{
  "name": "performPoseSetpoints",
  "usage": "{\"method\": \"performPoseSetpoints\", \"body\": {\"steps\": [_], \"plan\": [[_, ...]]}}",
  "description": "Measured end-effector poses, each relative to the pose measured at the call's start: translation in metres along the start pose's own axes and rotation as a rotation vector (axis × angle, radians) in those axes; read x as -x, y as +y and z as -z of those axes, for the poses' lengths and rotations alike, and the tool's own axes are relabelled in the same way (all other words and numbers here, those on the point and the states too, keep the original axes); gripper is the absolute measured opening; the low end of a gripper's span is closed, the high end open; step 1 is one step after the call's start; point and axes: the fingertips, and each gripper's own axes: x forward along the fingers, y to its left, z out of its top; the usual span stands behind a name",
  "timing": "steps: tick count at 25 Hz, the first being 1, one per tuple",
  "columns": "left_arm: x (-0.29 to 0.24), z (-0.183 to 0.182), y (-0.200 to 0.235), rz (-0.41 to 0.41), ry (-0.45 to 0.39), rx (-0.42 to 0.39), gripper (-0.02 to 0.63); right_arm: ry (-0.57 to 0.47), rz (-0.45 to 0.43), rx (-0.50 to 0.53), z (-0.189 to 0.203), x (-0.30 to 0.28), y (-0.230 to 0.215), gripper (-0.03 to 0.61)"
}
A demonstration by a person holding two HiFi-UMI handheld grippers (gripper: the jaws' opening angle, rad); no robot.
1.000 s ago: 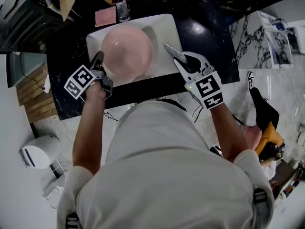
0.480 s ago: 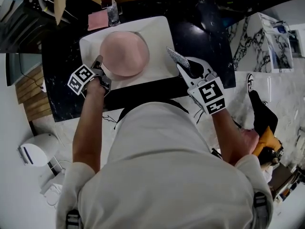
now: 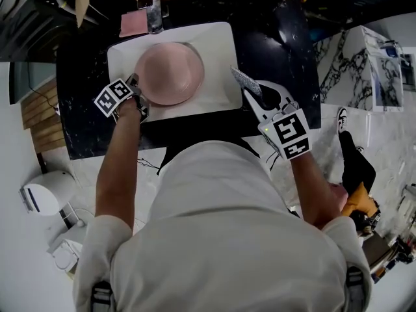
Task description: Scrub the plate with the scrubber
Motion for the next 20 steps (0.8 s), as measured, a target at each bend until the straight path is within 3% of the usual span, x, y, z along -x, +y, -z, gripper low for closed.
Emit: {"method": "performPoseSetpoints", "body": {"steps": [11,20], "plan": [[0.0,-0.001,0.015,-0.155,0.004,-0.108,0.055,-0.009,-0.031,-0.03,0.011,-0.005,-0.002,0.075],[0.042,-0.019,-0.024,-0.064,-0.071,-0.305,0.055,-0.044,-0.017,-0.043,0.006,-0.009,0.018,0.077]]}}
